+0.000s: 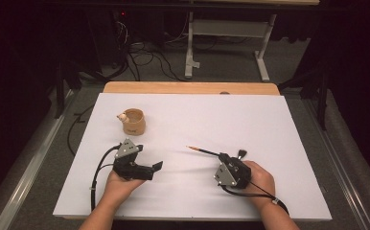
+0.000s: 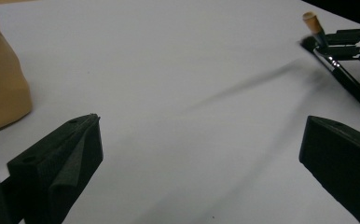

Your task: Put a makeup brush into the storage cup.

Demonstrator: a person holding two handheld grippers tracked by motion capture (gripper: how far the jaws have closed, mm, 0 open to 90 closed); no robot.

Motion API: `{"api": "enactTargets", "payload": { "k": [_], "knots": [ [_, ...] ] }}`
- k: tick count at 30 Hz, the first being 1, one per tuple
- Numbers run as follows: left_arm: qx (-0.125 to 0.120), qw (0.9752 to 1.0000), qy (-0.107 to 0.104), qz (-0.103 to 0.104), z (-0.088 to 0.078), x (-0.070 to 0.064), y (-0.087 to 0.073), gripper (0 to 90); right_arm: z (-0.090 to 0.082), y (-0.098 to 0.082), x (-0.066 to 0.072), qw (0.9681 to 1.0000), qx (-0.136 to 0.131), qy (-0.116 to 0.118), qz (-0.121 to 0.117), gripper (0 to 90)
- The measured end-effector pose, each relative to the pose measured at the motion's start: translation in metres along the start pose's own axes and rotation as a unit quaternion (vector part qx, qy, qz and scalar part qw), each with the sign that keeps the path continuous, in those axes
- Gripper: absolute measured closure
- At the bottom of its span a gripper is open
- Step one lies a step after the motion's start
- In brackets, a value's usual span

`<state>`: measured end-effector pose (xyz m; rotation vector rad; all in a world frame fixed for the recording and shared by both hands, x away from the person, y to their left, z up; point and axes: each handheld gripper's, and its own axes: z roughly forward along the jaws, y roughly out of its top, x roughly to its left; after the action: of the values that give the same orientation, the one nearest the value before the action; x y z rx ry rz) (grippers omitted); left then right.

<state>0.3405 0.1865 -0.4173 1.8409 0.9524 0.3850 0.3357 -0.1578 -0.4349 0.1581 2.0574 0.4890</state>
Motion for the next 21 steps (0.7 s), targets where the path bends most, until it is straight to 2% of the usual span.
{"api": "enactTargets", "payload": {
  "k": [5,11,14,18,21],
  "knots": [
    [-0.005,0.9999,-0.003,0.010,-0.004,-0.002,-0.001,0.1,0.001,-0.004,-0.002,0.9998,-0.005,0.002,0.018,87.2],
    [-0.013,0.9999,-0.005,0.006,-0.004,-0.002,-0.001,0.1,0.002,-0.007,-0.007,0.9971,-0.017,0.012,0.073,87.2],
    [-0.012,0.9999,-0.008,0.008,-0.002,-0.003,-0.002,0.1,0.003,-0.009,-0.008,0.9959,-0.019,0.017,0.086,87.2],
    [-0.012,0.9998,-0.010,0.010,-0.001,-0.004,-0.002,0.2,0.005,-0.013,-0.011,0.9924,-0.020,0.028,0.118,87.2],
    [-0.017,0.9998,-0.009,0.008,-0.001,-0.004,-0.002,0.2,0.005,-0.016,-0.014,0.9884,-0.024,0.039,0.145,87.2]
  ]
}}
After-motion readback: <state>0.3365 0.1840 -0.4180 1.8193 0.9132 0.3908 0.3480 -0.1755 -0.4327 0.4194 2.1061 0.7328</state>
